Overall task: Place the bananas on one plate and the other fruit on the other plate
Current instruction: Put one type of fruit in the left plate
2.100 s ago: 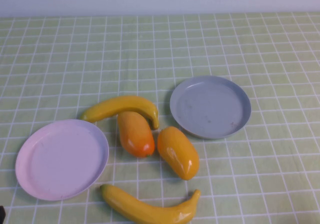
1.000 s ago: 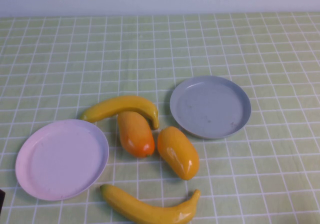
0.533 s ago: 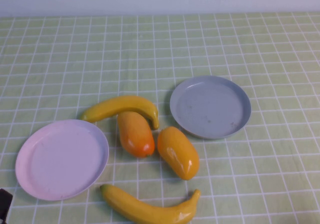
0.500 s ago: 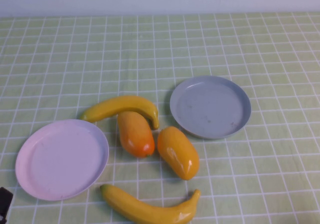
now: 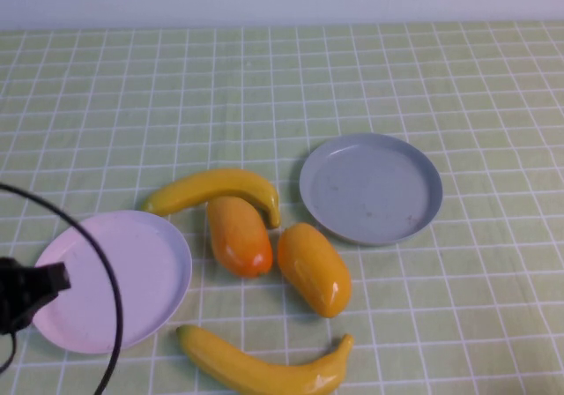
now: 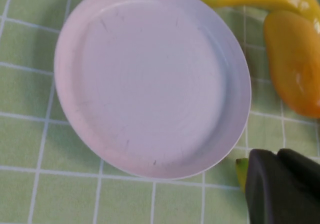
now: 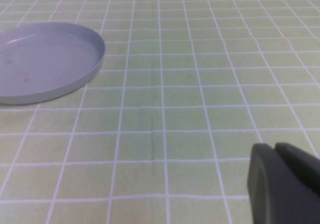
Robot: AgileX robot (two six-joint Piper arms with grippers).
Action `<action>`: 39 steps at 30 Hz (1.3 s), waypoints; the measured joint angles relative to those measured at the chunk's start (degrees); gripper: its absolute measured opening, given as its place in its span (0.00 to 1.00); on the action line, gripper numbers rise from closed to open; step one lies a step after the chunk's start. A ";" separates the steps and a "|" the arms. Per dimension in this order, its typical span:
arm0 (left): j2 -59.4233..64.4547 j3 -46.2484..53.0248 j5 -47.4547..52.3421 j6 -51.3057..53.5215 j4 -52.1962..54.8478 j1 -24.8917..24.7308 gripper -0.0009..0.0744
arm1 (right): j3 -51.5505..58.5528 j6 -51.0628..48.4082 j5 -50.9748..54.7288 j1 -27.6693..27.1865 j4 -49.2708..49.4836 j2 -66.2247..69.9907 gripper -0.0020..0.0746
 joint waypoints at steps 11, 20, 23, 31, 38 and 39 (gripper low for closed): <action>34.01 -25.77 6.75 4.55 3.94 -12.85 0.01 | 0.00 0.00 0.00 0.00 0.00 0.00 0.00; 58.72 -51.74 18.53 3.96 6.50 -23.56 0.01 | 0.00 0.00 0.00 0.00 0.00 0.00 0.00; 62.02 -56.93 20.07 3.72 7.32 -25.02 0.01 | 0.00 0.00 0.00 0.00 0.00 0.00 0.00; 62.59 -59.81 21.29 1.95 8.26 -25.72 0.01 | 0.00 0.00 0.00 0.00 0.00 0.00 0.00; 62.59 -59.81 22.27 1.03 13.38 -25.72 0.23 | 0.00 0.00 0.00 0.00 0.00 0.00 0.00; 62.59 -59.81 22.89 0.13 14.70 -25.72 0.32 | 0.00 0.00 0.00 0.00 0.00 0.00 0.00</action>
